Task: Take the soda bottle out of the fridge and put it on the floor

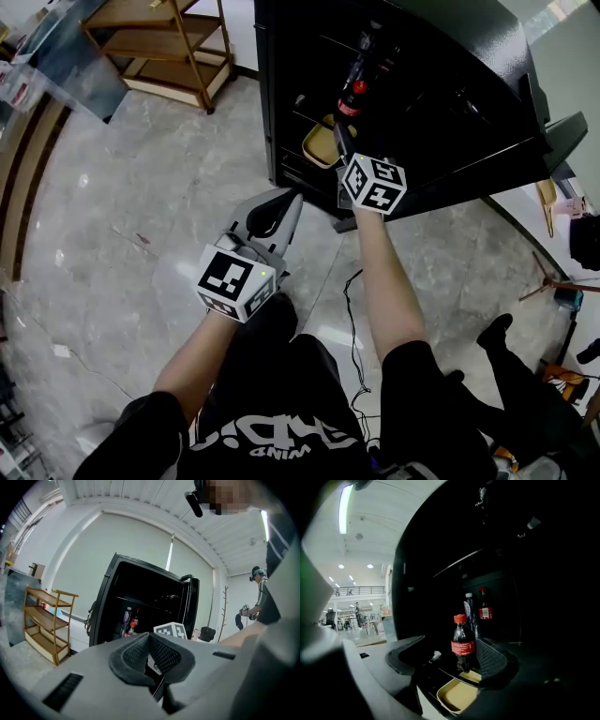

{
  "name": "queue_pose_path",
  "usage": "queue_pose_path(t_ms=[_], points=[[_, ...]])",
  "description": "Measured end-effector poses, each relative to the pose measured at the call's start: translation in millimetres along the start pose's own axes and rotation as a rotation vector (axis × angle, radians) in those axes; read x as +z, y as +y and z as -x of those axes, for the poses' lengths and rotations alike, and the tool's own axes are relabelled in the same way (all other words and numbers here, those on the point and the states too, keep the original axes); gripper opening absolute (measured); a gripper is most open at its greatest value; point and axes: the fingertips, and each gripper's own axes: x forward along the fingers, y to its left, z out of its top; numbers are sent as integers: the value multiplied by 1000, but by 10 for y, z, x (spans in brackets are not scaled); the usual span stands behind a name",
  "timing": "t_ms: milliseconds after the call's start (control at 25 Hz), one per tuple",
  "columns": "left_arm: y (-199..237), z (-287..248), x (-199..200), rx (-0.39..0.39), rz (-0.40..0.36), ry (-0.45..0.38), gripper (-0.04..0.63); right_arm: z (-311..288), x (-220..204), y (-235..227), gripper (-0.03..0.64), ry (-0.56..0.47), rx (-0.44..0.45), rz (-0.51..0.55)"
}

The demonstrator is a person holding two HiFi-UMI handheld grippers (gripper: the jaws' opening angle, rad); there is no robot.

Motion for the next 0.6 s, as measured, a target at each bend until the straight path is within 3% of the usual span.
queue_pose_path(t_ms=[600], points=[[297,27,-448,39,-4,52,6,-878,-383,-300,336,96,-4,68]])
